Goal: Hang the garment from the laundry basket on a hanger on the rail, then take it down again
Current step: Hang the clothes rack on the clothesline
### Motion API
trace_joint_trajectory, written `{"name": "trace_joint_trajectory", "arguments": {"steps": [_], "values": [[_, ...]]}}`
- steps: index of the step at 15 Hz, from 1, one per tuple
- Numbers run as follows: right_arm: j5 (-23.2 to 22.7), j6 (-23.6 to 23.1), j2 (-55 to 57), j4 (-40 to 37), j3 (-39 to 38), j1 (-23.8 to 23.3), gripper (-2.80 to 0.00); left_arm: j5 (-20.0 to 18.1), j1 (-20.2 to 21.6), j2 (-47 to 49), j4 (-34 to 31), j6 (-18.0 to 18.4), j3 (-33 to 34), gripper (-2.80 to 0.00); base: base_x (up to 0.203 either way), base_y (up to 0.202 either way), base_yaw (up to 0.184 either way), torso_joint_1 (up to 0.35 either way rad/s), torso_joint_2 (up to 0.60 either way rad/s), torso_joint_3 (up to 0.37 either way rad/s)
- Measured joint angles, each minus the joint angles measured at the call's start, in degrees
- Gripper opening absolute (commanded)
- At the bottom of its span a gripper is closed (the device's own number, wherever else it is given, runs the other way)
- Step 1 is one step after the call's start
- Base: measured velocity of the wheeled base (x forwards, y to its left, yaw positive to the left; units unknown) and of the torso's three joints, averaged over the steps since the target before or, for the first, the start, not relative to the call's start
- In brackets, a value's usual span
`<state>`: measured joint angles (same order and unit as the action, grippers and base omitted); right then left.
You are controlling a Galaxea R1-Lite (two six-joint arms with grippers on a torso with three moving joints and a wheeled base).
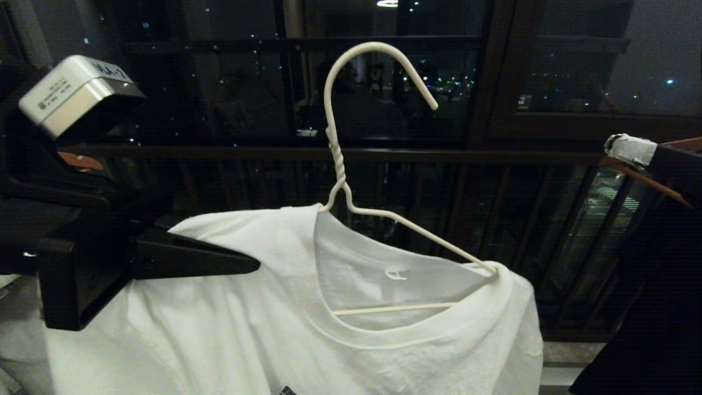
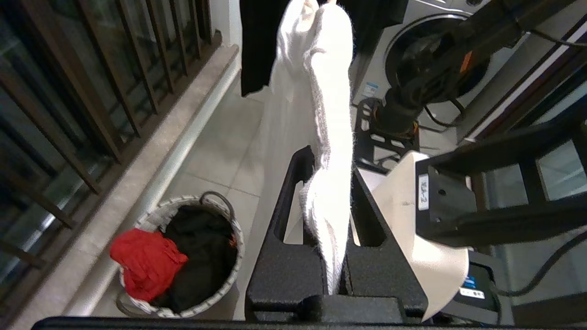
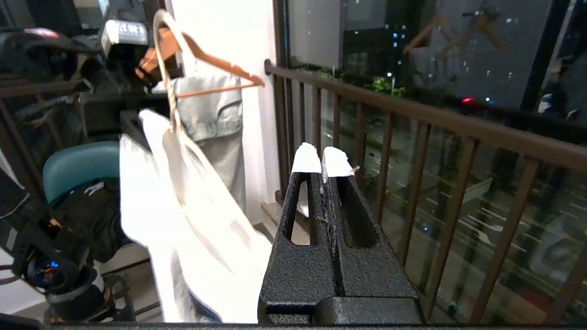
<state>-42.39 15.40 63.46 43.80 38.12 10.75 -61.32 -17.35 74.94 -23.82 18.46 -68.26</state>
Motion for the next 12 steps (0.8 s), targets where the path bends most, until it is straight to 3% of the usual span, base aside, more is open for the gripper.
{"name": "trace_joint_trajectory", "arguments": {"steps": [12], "values": [[-0.3, 0.0, -2.1, 0.0, -0.1, -0.1, -2.8, 0.0, 1.1, -1.0, 0.0, 0.0, 3.0, -2.8, 0.0, 0.0, 0.0, 0.157, -0.33, -0.172]]}}
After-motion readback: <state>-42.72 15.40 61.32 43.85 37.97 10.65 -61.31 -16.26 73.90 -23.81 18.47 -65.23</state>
